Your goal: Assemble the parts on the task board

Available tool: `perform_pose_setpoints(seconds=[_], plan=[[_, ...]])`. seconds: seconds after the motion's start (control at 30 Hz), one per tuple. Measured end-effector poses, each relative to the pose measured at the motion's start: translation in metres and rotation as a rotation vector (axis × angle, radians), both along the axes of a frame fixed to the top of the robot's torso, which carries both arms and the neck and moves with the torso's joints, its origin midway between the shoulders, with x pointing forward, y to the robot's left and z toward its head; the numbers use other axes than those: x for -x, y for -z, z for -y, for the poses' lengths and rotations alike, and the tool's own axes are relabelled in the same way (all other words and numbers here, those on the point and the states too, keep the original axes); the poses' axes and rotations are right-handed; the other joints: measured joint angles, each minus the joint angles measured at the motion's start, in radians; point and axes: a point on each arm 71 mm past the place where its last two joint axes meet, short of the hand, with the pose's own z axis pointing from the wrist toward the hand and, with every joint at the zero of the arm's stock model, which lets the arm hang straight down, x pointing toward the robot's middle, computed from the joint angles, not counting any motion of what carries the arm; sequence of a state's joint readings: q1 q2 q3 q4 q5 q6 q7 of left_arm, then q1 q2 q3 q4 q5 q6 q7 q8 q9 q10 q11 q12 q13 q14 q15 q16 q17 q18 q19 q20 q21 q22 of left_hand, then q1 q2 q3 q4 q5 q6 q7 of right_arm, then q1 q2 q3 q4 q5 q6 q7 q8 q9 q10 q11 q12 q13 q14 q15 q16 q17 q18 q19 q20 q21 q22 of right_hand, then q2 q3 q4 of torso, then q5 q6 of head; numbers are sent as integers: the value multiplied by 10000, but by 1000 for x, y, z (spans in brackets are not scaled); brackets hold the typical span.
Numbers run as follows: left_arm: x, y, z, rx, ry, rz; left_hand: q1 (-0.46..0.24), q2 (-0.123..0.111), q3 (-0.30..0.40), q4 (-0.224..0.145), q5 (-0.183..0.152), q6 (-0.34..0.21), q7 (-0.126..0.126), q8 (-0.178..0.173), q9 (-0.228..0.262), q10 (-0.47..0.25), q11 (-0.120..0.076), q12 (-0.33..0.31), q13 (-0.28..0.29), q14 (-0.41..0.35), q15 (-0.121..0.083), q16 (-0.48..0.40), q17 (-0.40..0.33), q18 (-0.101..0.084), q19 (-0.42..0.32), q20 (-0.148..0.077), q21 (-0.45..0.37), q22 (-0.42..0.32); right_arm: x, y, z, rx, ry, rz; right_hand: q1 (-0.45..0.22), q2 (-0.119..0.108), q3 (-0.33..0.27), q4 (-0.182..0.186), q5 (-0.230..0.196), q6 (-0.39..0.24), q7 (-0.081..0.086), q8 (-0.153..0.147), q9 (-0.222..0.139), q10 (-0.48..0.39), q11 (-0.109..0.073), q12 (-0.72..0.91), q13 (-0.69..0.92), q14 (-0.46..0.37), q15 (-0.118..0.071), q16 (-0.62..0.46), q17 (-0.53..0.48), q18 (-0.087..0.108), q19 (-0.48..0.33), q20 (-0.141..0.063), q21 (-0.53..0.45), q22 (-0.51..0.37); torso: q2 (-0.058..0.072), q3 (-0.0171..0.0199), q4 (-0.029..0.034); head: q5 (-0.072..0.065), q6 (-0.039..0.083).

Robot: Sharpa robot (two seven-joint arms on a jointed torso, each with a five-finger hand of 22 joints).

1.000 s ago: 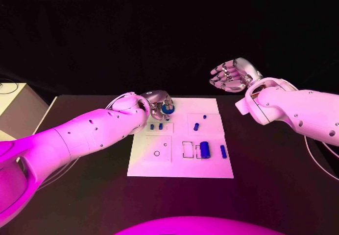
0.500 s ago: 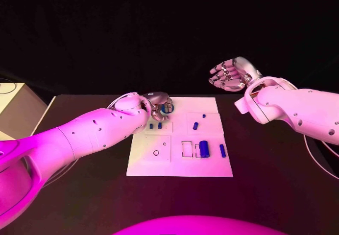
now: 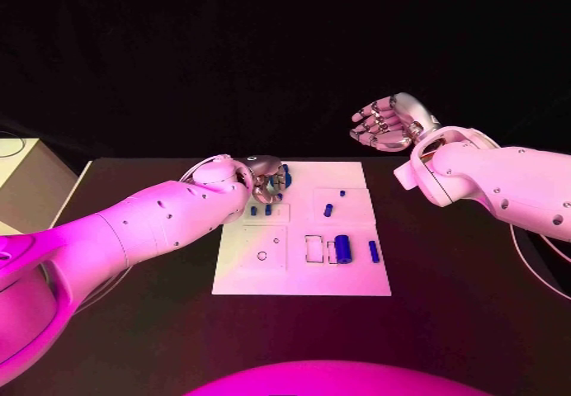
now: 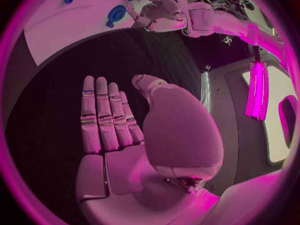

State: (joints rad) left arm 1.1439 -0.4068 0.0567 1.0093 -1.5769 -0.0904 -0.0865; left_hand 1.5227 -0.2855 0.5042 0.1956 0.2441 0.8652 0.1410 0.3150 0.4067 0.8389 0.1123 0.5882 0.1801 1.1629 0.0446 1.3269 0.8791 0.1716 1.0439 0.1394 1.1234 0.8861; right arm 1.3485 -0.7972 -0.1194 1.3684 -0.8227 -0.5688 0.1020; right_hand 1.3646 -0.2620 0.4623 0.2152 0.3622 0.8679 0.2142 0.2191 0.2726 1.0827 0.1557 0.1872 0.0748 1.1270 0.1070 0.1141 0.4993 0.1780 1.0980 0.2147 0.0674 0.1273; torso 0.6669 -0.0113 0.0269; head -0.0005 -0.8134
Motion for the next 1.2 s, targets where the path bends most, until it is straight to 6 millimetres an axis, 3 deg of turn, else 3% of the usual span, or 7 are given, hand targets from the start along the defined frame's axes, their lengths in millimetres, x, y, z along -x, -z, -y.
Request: perform_pose_setpoints(seconds=[0.9,1.2], plan=[[-4,6,0,-48,-174,-212,0,0,254,-59,1,108,38,-137,-83,223,42,-205,-169,113,38,198,32,-3,122,19,210,237,1,0,-4,-29,-95,1,0,0,0,1,0,0,0,0,1,-37,37,0,-19,0,0,-38,-11,0,-36,36,0,-23,0,5,5,-42,-73],[-4,9,2,-69,-162,-365,-54,54,441,-166,1,347,18,-174,-105,541,-26,-424,-317,330,-29,401,166,-3,195,18,286,323,1,0,-5,-36,-122,2,0,0,0,1,0,0,-1,0,1,-37,37,0,-18,0,0,-38,-10,0,-35,36,0,-22,-5,12,6,-59,-119]])
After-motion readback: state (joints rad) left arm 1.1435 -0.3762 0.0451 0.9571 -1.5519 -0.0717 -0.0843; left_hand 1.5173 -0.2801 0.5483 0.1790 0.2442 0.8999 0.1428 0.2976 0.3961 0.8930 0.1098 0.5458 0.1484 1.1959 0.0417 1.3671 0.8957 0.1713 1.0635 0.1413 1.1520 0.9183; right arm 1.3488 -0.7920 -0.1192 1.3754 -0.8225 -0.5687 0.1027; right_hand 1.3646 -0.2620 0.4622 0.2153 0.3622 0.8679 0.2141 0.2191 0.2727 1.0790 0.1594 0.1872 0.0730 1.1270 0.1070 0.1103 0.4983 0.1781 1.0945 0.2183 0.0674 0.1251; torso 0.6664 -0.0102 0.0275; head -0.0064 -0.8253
